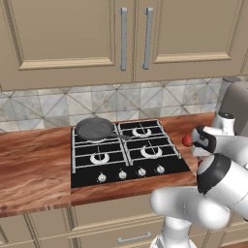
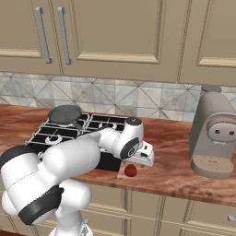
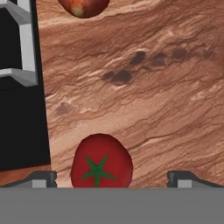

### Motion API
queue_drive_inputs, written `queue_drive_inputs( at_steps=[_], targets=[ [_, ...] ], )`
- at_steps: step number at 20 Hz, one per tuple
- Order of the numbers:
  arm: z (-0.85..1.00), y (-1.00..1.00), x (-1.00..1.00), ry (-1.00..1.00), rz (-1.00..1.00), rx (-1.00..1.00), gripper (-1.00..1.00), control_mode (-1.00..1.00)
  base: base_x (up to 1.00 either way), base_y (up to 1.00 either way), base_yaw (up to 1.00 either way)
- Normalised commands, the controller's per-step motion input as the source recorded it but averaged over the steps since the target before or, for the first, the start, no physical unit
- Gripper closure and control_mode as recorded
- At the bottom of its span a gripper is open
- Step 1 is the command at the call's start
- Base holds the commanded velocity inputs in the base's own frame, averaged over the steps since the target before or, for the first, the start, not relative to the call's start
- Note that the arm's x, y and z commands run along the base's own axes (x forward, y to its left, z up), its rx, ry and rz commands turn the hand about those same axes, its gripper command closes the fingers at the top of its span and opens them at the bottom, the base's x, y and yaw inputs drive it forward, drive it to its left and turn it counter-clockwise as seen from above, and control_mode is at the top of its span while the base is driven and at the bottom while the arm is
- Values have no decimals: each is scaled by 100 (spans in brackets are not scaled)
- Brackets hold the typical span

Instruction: Place the pan on the rear left burner on the stove. Then place the tomato and the onion in the pan and turn on the rear left burner.

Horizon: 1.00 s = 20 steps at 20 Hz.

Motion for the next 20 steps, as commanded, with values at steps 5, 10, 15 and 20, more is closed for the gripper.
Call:
queue_drive_inputs(
  at_steps=[5,10,15,20],
  targets=[
    [-23,0,0,0,0,0,-100,-100,0,0,0],
    [-15,2,0,0,0,0,-100,-100,0,0,0],
    [-14,3,0,0,0,0,-100,-100,0,0,0],
    [-17,1,0,0,0,0,-100,-100,0,0,0]
  ],
)
